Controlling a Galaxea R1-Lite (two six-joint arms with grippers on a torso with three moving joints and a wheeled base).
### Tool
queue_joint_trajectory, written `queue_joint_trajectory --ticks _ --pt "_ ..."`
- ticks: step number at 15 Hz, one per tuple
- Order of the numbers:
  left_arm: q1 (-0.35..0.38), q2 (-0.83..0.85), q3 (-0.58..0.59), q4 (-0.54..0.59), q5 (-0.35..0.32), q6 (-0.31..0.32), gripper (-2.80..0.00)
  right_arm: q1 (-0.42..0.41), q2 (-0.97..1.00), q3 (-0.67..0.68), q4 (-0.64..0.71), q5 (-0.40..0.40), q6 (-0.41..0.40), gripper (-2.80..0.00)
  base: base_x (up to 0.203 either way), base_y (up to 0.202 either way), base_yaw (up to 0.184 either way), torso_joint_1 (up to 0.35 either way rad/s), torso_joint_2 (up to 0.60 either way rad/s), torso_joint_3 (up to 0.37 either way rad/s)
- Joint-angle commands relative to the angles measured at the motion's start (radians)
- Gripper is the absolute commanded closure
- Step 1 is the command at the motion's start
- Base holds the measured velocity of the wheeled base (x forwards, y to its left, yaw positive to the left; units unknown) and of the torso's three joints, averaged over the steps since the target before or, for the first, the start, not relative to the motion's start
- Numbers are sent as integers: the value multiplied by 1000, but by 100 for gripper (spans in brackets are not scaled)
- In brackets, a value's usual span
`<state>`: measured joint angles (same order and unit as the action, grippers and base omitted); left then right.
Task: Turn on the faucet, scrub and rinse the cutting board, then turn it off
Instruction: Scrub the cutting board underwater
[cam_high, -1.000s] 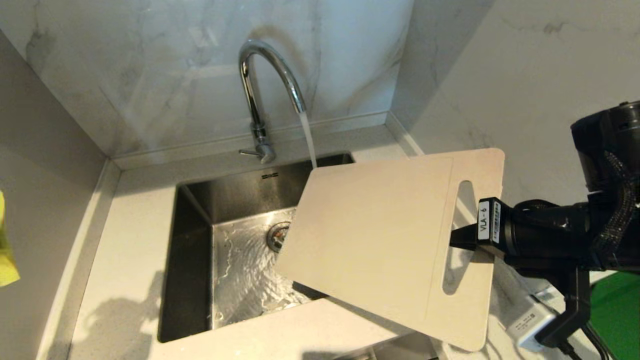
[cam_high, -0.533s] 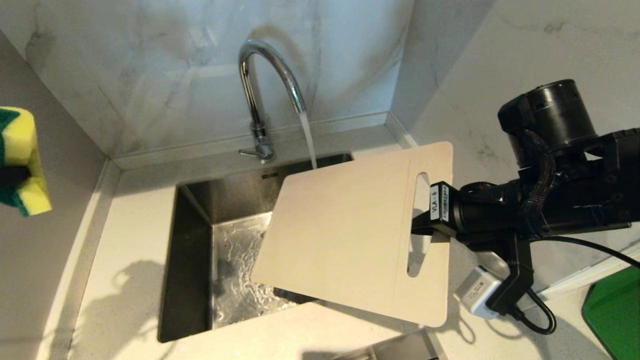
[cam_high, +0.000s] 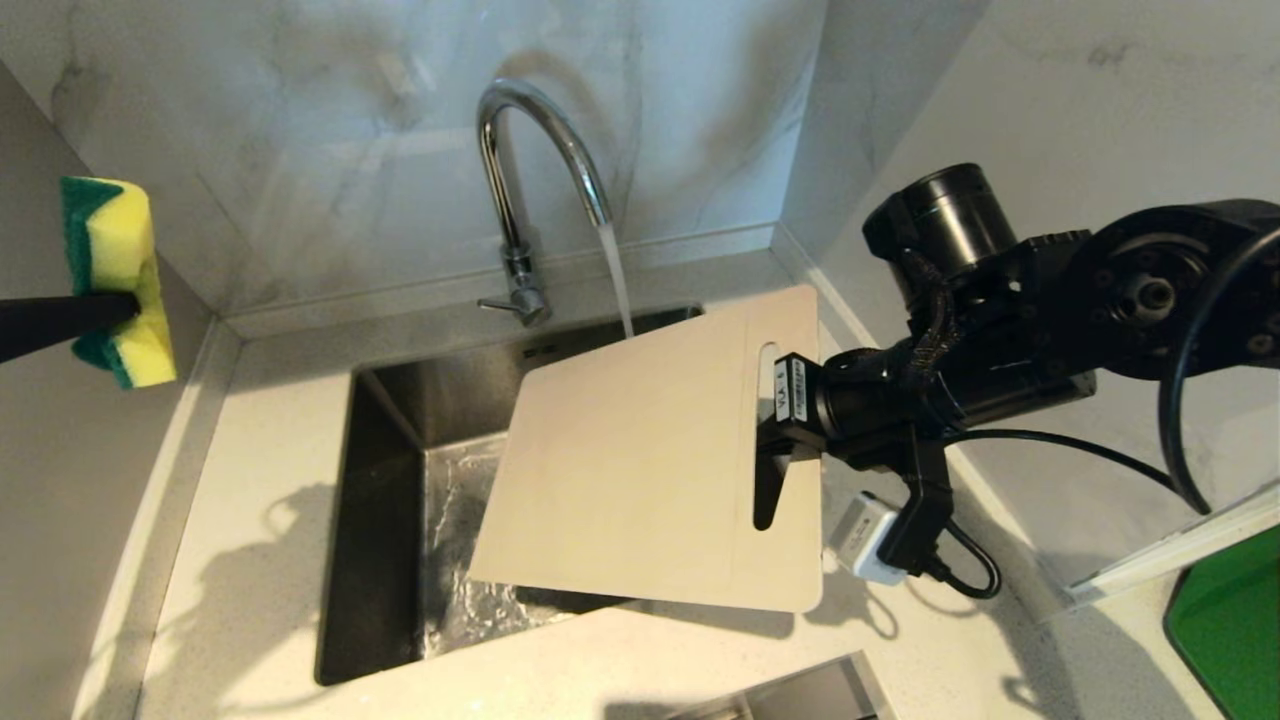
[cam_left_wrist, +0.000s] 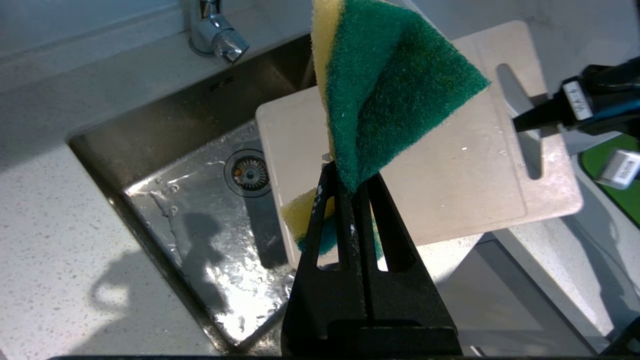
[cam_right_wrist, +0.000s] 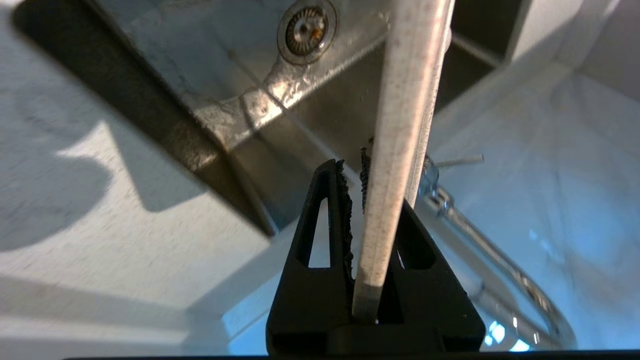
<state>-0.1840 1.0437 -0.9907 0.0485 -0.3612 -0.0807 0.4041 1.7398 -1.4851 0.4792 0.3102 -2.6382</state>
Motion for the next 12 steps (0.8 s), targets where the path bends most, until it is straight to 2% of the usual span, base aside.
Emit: queue_joint_trajectory --ticks 1,6,8,12 --pt "0 4 -1 1 -5 -3 0 11 85 -52 7 0 -25 0 0 0 0 0 0 0" --pt "-13 4 -2 0 -7 -7 0 11 193 -198 15 -5 -44 0 0 0 0 0 0 0" --pt "-58 -2 1 0 -4 -17 0 11 244 -281 40 -5 -51 0 0 0 0 0 0 0" --pt "-58 -2 0 1 -4 -21 0 13 316 -419 116 -37 -61 0 0 0 0 0 0 0"
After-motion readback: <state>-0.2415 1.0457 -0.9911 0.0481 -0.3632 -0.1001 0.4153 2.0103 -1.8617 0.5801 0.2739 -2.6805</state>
